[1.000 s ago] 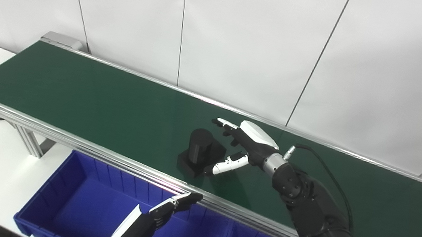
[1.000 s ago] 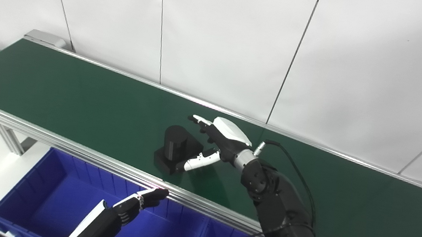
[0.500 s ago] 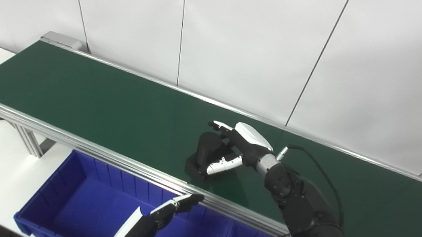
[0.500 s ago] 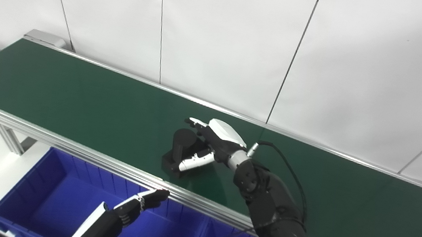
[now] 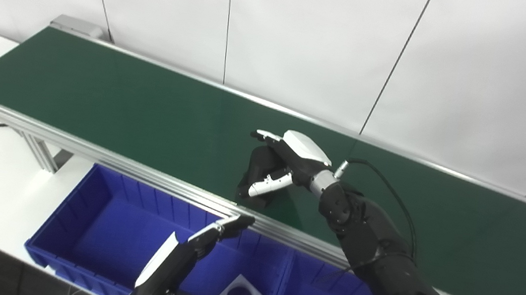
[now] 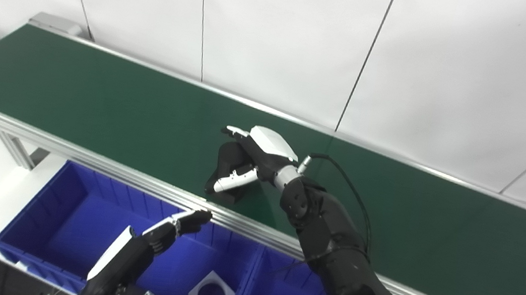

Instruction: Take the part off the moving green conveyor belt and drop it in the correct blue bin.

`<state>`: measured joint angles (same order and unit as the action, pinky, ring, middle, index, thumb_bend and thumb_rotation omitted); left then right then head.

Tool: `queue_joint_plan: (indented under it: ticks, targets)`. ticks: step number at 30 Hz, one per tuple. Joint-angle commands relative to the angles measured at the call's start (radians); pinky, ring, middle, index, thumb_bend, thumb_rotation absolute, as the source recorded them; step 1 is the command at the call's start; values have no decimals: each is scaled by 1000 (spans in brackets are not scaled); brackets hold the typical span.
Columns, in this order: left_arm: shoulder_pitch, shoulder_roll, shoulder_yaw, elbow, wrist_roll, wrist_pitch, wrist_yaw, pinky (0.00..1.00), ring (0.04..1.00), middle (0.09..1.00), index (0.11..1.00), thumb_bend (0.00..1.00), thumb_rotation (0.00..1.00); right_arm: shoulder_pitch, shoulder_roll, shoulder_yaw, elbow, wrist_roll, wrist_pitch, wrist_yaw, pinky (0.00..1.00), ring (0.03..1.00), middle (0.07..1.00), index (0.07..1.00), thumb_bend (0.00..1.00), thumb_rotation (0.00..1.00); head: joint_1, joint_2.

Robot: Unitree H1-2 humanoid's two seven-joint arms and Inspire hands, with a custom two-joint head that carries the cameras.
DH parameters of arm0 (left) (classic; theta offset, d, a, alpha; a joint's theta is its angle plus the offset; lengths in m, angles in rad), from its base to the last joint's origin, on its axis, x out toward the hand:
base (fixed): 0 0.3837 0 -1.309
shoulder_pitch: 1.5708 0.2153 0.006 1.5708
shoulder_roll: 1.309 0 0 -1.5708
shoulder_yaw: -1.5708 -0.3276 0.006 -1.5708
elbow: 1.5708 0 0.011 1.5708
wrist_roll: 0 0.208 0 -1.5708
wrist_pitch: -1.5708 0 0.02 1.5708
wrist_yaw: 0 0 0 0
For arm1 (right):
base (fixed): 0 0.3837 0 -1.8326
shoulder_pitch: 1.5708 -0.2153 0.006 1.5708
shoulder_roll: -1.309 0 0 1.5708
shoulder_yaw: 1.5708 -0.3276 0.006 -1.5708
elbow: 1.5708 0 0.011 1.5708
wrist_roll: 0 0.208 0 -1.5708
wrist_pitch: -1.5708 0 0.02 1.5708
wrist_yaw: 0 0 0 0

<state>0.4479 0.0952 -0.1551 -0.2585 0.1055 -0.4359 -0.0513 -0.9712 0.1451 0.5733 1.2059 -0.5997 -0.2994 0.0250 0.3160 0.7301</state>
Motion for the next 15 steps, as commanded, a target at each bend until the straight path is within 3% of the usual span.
queue_joint_plan:
  ticks: [1,2,3,5,15]
  targets:
    - [11,7,-7,-37,5,-34,20,868,888,880,855,921,372,-24,22,-8,-5,8,-69,-50,551,596,560,725,602,25,0,1]
    - [13,9,-7,-39,4,-34,21,868,888,880,855,921,372,-16,21,-7,-4,4,-84,-73,546,588,546,720,593,20,0,2]
    - [14,11,-7,-41,4,-34,22,868,889,881,857,919,372,-12,19,-5,-2,1,-96,-89,471,520,493,632,555,10,0,2]
    - [16,16,-9,-41,-13,-34,20,870,893,885,860,914,359,-3,17,3,4,-12,-123,-137,407,465,452,557,525,1,-2,3]
    - [3,39,0,-32,-31,-34,19,860,892,892,868,900,352,22,11,9,3,-22,-170,-278,383,450,451,527,520,0,-23,-3]
